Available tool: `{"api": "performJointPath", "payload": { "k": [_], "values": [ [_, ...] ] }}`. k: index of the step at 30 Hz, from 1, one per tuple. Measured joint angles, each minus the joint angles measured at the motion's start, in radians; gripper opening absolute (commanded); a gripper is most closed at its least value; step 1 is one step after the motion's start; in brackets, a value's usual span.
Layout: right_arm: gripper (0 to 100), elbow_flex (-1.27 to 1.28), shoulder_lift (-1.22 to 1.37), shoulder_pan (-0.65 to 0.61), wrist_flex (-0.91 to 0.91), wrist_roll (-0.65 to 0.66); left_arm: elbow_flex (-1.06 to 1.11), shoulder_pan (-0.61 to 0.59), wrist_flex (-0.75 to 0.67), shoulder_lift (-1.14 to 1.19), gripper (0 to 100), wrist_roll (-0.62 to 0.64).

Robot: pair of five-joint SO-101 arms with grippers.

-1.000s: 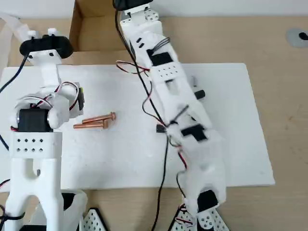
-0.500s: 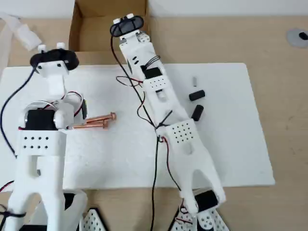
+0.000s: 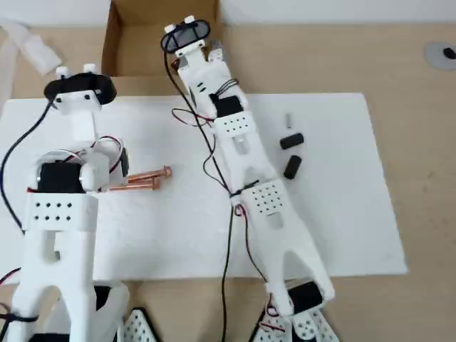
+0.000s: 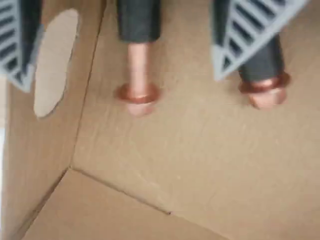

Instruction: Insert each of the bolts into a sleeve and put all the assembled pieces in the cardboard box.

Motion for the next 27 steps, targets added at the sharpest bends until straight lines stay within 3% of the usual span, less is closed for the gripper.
{"api": "performJointPath", "payload": {
  "k": [5, 12, 17, 23, 27],
  "values": [
    [27.5, -0.017, -0.046, 0.000, 0.155, 0.000, -0.021, -0.044, 0.066, 0.008, 11, 0.000],
    [27.5, -0.017, -0.321, 0.018, 0.448, 0.002, -0.276, -0.212, 0.350, 0.157, 11, 0.000],
    [27.5, -0.017, -0.535, 0.018, 0.672, 0.002, -0.454, -0.242, 0.517, 0.364, 11, 0.015],
    [27.7, -0.017, -0.709, 0.023, 0.959, 0.002, -0.463, -0.278, 0.534, 0.522, 11, 0.304],
    [27.5, -0.018, -0.779, 0.032, 1.148, 0.002, -0.497, -0.374, 0.531, 0.580, 11, 0.535]
  ]
}}
